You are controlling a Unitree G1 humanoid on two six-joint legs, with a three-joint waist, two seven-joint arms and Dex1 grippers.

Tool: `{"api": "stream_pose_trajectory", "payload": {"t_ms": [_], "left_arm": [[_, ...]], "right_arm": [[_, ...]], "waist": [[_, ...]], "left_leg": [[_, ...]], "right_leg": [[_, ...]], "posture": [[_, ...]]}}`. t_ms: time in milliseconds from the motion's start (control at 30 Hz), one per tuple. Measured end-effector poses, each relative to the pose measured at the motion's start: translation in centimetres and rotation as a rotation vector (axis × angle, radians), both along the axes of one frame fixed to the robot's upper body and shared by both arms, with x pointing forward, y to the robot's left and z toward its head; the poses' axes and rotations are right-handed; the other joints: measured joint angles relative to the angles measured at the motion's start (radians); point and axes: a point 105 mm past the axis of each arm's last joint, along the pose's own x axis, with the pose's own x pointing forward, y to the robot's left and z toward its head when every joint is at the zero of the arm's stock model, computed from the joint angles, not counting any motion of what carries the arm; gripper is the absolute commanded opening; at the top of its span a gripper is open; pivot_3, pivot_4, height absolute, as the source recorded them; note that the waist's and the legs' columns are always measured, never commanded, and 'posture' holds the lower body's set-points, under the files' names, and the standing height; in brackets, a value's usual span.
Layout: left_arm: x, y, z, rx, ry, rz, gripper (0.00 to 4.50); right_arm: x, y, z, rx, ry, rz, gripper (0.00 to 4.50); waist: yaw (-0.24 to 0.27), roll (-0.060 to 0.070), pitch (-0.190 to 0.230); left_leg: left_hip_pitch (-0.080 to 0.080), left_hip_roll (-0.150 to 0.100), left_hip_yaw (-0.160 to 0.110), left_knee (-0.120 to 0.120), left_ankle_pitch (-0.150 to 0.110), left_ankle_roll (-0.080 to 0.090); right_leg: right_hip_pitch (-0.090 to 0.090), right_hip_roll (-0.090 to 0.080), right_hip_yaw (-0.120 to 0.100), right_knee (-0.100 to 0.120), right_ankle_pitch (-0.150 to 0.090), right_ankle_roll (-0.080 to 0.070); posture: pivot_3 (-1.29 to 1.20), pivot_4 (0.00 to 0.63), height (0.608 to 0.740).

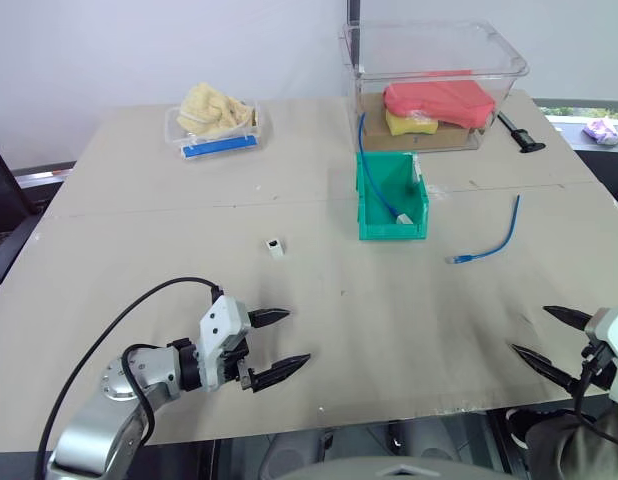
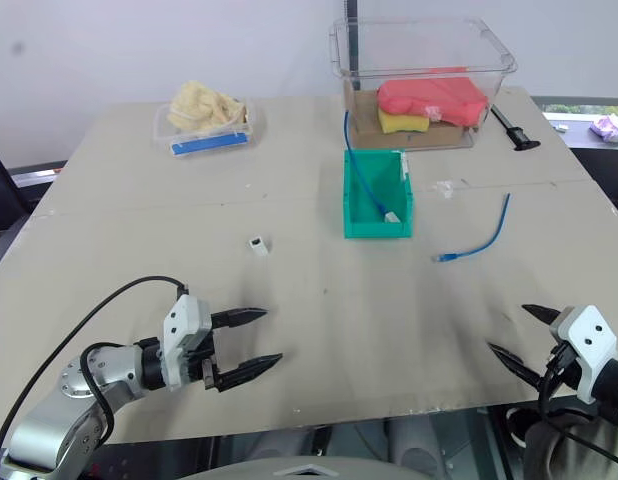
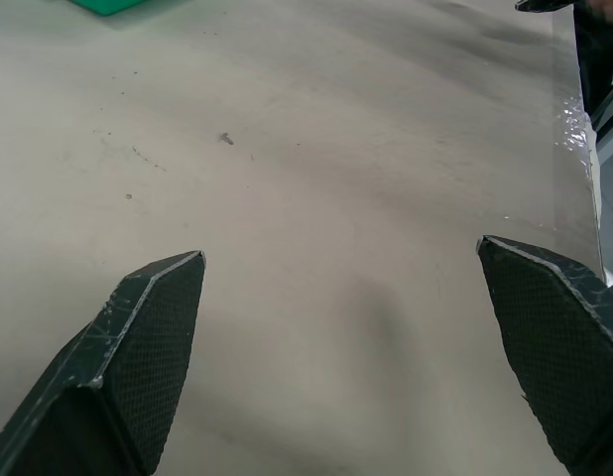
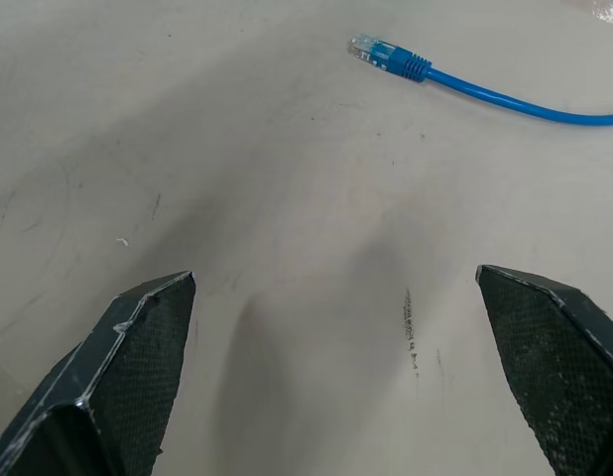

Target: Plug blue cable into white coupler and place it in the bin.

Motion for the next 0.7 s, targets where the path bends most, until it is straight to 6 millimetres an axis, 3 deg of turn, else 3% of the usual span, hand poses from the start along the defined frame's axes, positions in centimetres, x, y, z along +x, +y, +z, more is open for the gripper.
{"api": "stream_pose_trajectory", "payload": {"t_ms": [133,200,333,433,500,700], "left_arm": [[-0.4,-0.1,-0.4,-0.011,0.009,0.007,4.5],[-0.6,-0.7,-0.5,-0.039,0.002,-0.003,4.5],[-0.4,-2.1,0.6,-0.052,-0.049,-0.063,4.5],[0.4,-3.4,3.0,-0.065,-0.125,-0.093,4.5],[0.6,-4.1,4.2,-0.065,-0.164,-0.112,4.5],[0.2,-5.3,6.4,-0.058,-0.187,-0.143,4.5]], "right_arm": [[1.5,0.2,0.9,-0.016,-0.037,-0.006,4.48],[3.5,1.2,2.9,-0.053,-0.096,0.022,4.48],[6.4,2.1,4.3,-0.131,-0.094,0.114,4.48],[8.7,2.4,4.3,-0.164,-0.062,0.171,3.66],[9.7,2.7,4.2,-0.178,-0.051,0.2,2.8],[12.7,3.6,3.2,-0.259,0.032,0.318,2.8]], "waist": [[-0.01,0.001,0.002],[-0.01,0.001,0.002],[-0.001,-0.001,0.005],[0.005,-0.002,0.006],[0.005,-0.002,0.007],[0.0,0.0,0.008]], "left_leg": [[0.0,0.0,0.004,0.0,-0.001,0.0],[-0.002,0.001,0.005,0.0,-0.001,0.0],[0.0,0.001,0.002,0.0,-0.001,0.002],[-0.002,0.001,0.001,0.0,-0.001,0.002],[-0.003,0.001,0.001,0.0,-0.001,0.002],[-0.01,0.001,0.001,-0.001,0.001,-0.004]], "right_leg": [[-0.001,-0.002,0.0,0.0,0.0,0.0],[0.0,-0.004,-0.003,0.0,0.0,0.0],[-0.001,-0.004,-0.008,-0.001,0.0,0.0],[-0.001,-0.004,-0.01,-0.003,0.001,-0.001],[-0.002,-0.004,-0.01,-0.004,0.003,-0.004],[-0.008,-0.004,-0.009,-0.01,0.006,-0.001]], "posture": [[0.0,0.15,0.74],[0.0,0.15,0.74],[0.0,0.15,0.74],[0.0,0.15,0.74],[0.0,0.15,0.74],[0.0,0.15,0.74]]}}
